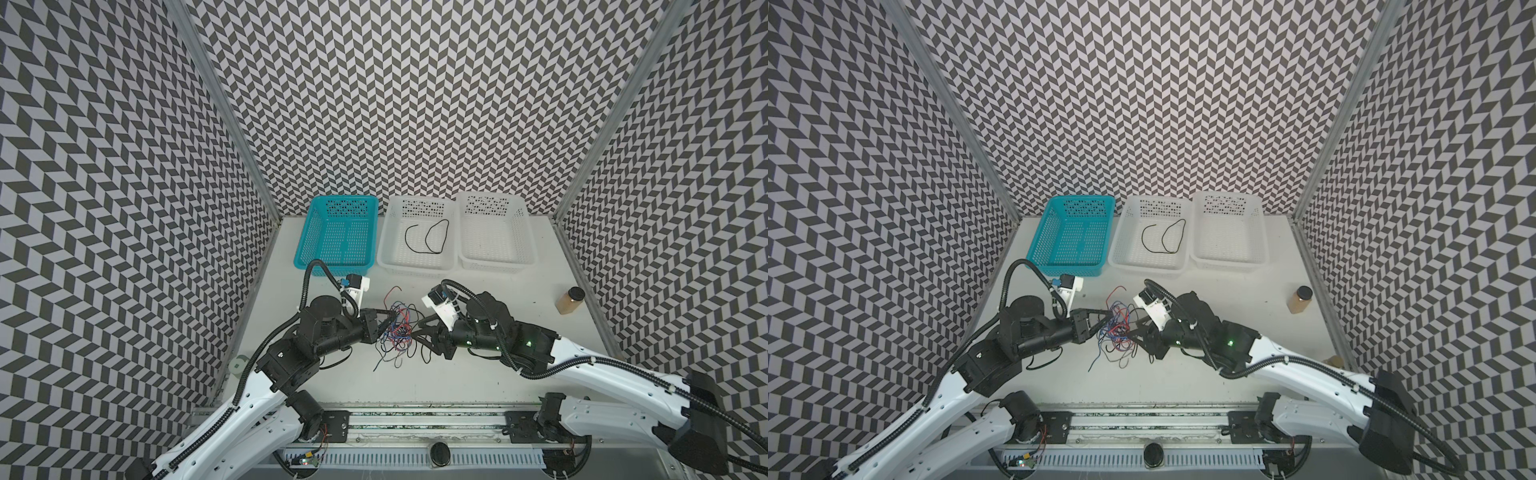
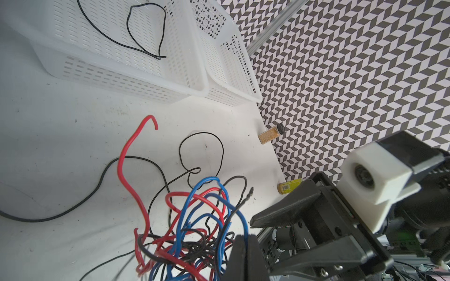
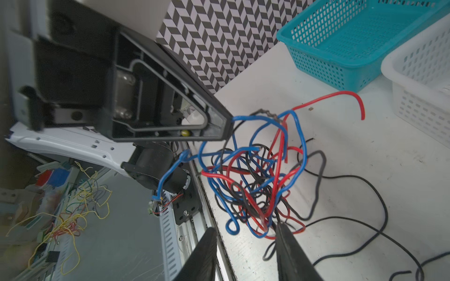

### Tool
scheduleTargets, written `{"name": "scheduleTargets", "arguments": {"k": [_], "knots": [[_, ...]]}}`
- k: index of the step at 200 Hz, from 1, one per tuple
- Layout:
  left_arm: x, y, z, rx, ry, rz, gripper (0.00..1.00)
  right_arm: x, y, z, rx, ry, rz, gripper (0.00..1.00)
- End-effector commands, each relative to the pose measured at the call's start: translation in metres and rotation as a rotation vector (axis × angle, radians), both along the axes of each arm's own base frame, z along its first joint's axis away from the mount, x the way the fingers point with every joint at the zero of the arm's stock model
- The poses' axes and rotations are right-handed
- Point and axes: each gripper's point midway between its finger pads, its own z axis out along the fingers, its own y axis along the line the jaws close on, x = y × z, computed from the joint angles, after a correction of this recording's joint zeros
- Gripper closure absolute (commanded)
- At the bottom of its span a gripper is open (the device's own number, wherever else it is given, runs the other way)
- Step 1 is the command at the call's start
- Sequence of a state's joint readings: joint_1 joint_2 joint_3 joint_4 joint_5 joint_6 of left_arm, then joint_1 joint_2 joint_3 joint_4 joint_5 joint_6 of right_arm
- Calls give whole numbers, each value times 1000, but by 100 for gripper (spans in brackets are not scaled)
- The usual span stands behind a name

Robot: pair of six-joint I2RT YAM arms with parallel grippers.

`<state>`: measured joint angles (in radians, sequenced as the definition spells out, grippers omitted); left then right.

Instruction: Untangle the cables

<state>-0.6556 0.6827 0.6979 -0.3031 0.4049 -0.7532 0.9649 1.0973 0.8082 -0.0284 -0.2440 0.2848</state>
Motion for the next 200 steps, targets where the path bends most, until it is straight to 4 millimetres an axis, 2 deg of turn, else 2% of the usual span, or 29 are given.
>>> {"name": "scheduleTargets", "arguments": {"k": [1, 46, 73, 107, 142, 156, 180, 200], "knots": [[-1, -4, 13, -46, -35, -15, 100, 2, 13, 24, 80, -65, 5, 62], [-1, -4, 14, -53, -36, -19, 100, 13, 20, 10, 18, -90, -45, 69], [-2, -3, 13, -55, -33, -18, 100, 24, 16, 9, 4, -110, -112, 80], [-4, -3, 11, -60, -26, -18, 100, 33, 12, 7, -10, -131, -160, 80], [-5, -2, 14, -68, -35, -16, 100, 33, 14, 1, -15, -128, -157, 93], [-5, 1, 16, -63, -44, -10, 100, 35, 9, -2, -18, -127, -184, 100], [-5, 8, 18, -37, -65, 22, 100, 38, -7, -9, -36, -128, -245, 100], [-5, 16, 20, -6, -86, 50, 100, 45, -29, -22, -62, -104, -354, 100]]}}
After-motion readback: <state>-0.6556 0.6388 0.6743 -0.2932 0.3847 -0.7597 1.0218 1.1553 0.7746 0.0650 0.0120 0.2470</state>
